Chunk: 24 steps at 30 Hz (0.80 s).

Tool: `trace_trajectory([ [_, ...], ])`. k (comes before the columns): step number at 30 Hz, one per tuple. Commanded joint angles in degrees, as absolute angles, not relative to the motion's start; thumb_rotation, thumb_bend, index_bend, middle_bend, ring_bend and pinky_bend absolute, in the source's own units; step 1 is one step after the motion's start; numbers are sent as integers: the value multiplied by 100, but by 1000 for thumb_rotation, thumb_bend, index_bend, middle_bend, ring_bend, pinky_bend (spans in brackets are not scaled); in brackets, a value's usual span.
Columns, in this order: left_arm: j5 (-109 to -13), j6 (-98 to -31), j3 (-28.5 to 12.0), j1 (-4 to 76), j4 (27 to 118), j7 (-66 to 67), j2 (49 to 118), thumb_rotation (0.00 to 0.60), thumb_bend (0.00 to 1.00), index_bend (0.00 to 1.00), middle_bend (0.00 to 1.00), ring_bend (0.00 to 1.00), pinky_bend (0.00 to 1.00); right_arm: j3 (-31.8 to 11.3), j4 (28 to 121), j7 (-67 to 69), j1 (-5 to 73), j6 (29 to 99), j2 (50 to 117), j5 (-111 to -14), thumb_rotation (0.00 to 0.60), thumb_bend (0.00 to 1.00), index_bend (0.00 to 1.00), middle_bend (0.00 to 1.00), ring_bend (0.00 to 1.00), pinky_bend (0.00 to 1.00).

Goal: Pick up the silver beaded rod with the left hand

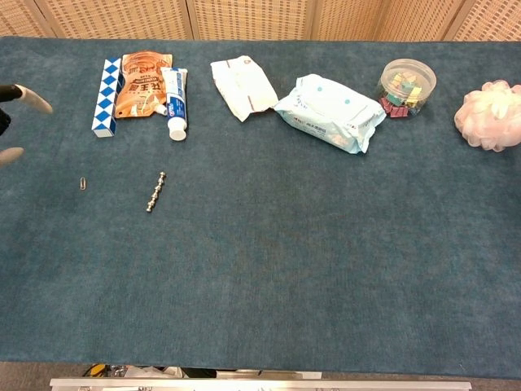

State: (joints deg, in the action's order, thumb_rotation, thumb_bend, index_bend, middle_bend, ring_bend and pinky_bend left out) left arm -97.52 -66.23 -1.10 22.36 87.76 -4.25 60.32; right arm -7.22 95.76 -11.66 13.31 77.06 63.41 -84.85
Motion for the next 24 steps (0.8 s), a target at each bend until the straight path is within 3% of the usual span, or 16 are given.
trace_trajectory([
  [1,-9918,-6139,-17,2645,8766,-631,6074,600,379,320,898,856,841,-709,9573,-1176,1343,7689,6353,-8468,600,330,363,415,315,344],
  [7,-9884,-5299,58,3186,8840,-486,6168,600,540,333,942,898,863,-703,9599,-1200,1349,7724,6336,-8449,600,329,364,415,315,344],
  [24,-10028,-4626,124,4033,8680,256,6977,600,580,314,935,897,864,-655,9621,-1326,1308,7765,6417,-8254,600,330,363,415,321,345],
])
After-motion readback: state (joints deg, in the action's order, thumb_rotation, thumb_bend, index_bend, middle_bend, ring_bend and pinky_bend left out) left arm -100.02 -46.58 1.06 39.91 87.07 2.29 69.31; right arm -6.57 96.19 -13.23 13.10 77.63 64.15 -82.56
